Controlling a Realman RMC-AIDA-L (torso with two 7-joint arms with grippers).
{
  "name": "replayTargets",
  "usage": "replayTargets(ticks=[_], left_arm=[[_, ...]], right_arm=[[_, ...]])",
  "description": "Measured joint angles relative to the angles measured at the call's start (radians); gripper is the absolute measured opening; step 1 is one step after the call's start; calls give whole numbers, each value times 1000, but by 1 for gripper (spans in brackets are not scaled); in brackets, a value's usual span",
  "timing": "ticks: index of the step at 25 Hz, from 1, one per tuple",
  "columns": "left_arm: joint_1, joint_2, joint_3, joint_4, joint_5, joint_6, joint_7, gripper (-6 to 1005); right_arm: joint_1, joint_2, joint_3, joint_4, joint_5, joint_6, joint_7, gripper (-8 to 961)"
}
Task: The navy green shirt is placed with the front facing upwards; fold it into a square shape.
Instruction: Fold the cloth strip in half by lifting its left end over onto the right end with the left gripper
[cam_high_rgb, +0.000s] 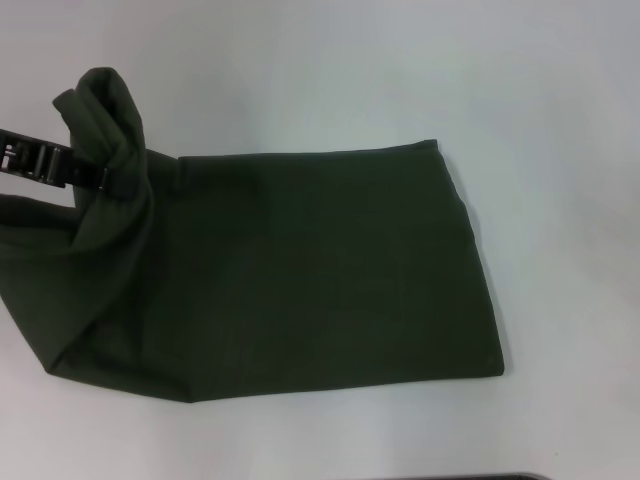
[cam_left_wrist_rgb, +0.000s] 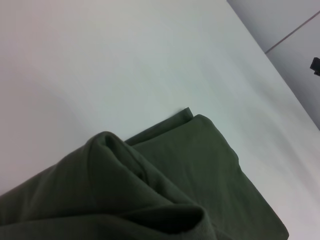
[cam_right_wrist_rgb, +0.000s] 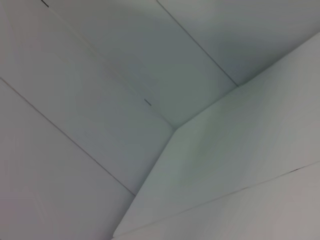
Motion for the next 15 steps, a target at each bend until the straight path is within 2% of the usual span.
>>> replayTargets(ticks=[15], left_arm=[[-15,8,20,-2,3,9,4,71]], right_arm=[[7,-2,-1,1,-4,-3,9,924]])
